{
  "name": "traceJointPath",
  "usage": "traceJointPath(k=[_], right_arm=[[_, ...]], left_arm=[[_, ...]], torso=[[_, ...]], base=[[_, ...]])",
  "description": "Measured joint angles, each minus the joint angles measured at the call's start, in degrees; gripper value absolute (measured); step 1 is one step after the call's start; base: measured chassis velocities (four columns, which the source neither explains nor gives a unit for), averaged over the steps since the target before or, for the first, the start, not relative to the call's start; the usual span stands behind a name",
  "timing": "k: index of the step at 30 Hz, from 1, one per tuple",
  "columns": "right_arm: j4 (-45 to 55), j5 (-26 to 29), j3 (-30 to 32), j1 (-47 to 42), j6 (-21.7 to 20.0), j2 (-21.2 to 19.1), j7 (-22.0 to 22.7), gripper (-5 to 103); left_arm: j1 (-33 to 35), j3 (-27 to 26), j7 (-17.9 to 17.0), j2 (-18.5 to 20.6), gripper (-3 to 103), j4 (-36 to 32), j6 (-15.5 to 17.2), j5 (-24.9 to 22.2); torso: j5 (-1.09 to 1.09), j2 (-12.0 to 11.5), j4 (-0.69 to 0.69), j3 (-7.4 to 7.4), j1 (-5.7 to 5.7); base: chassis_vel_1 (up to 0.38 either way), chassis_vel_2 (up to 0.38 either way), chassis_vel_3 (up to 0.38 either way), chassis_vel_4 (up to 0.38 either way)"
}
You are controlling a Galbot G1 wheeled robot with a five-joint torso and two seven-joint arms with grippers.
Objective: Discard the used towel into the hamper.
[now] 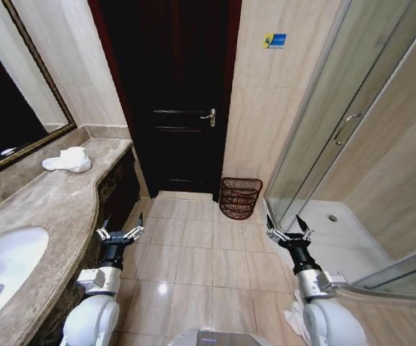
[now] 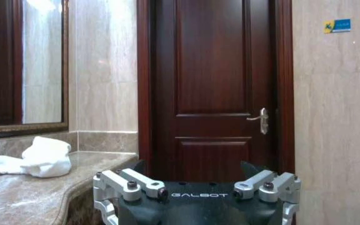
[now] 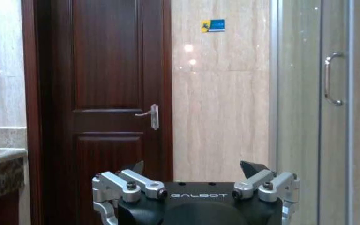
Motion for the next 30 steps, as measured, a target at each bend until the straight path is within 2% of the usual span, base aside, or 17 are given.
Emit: traceJointPath(k=[30], right_arm=[[-0.65,-0.10,0.24,0.28,0.49,0.15,-0.03,100]], left_arm=[[0.24,-0.10,-0.14,-0.06,100,1.05,-1.37,0.32]], torso=[[0.01,0.00,0.00,0.00,0.00]], base=[[-0.041,0.109,0.113,-0.045]])
